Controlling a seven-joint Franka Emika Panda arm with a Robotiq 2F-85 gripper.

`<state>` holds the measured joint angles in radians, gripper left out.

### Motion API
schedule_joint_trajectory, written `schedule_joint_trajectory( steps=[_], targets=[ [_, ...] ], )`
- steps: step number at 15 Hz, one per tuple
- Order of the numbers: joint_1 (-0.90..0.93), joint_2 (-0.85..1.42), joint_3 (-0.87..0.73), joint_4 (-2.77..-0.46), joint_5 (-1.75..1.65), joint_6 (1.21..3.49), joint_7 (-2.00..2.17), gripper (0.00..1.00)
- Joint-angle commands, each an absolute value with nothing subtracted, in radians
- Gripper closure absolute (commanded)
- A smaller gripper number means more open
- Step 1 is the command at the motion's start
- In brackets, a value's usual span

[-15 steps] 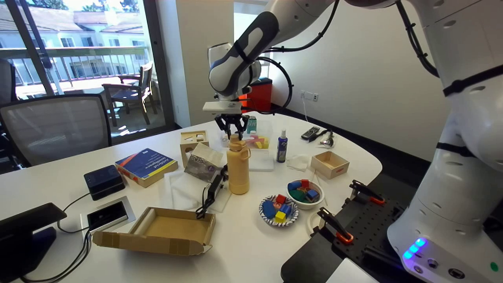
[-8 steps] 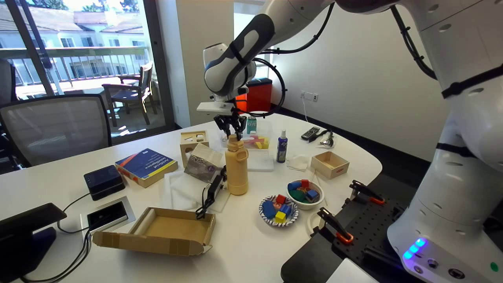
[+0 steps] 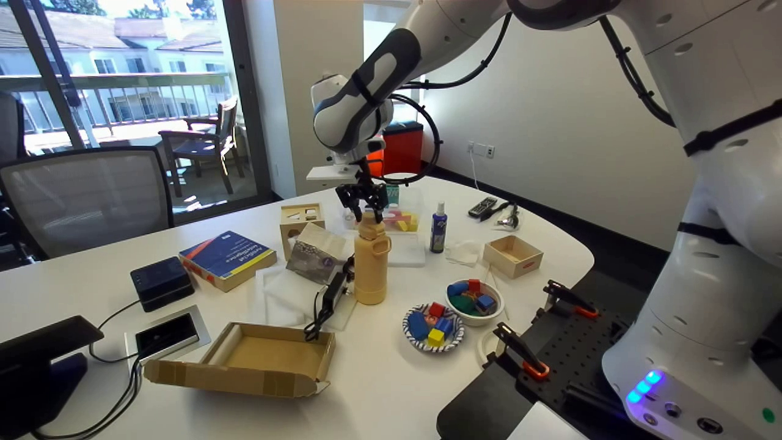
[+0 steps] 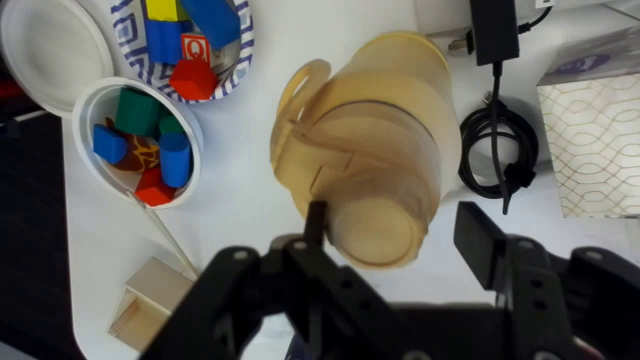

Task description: Turn the beige bottle to the right

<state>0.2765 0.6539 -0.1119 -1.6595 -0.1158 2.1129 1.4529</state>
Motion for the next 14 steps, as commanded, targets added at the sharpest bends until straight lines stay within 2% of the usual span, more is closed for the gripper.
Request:
schedule_joint_trajectory(
  steps=[1,8,14],
  targets=[
    [0.274,0.645,-0.107,-1.655,-0.142,2.069,1.48,0.0],
    [0.281,0.598,-0.119,-1.64,-0.216,2.058,1.489,0.0],
    [0.226,0.508,-0.055,-1.622,-0.186,2.028,1.25,0.0]
  ],
)
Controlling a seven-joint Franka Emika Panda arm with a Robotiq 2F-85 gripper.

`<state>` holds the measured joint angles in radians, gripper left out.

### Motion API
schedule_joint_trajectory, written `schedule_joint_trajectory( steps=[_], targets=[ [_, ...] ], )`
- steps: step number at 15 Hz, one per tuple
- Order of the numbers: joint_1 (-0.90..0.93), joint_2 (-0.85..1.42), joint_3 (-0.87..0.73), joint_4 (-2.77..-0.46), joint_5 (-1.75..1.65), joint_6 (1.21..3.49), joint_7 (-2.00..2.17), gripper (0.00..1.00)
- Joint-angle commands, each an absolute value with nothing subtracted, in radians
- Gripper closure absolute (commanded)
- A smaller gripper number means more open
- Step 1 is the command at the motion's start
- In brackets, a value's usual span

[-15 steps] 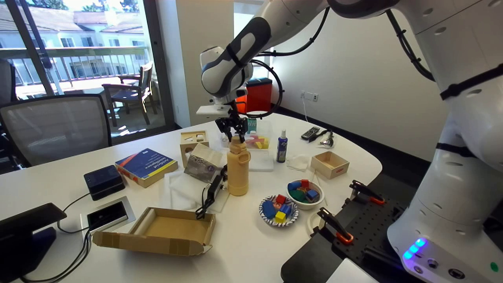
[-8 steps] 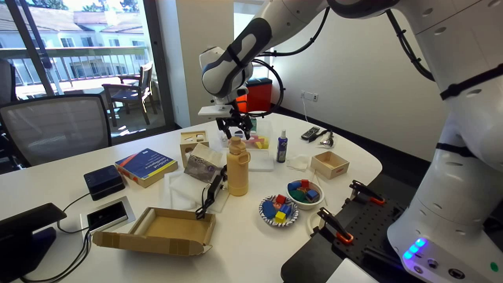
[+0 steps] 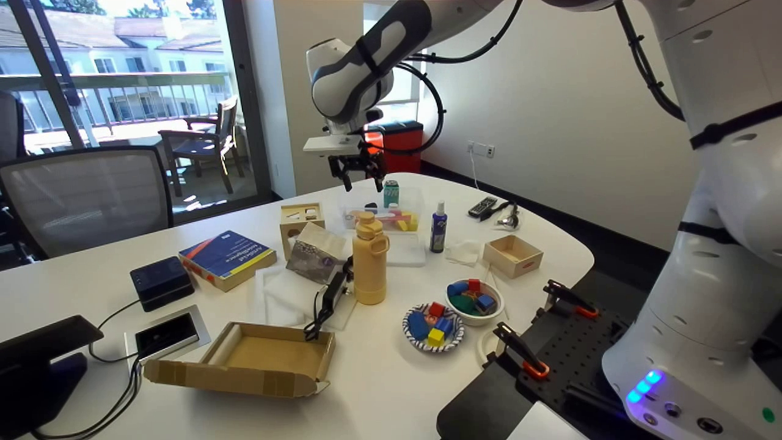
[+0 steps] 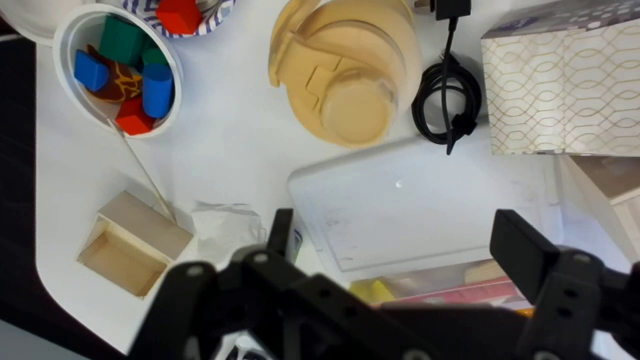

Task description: Turn the beige bottle to the right

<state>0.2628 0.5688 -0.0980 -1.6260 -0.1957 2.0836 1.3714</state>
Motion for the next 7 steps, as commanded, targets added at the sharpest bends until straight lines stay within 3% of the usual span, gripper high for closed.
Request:
schedule_joint_trajectory(
  steps=[1,7],
  targets=[
    [0.218,0.497,-0.044,-1.615,-0.18,2.014,1.199,0.0],
    [0.194,0.484,-0.014,-1.565,-0.166,1.926,0.983,0.0]
  ],
)
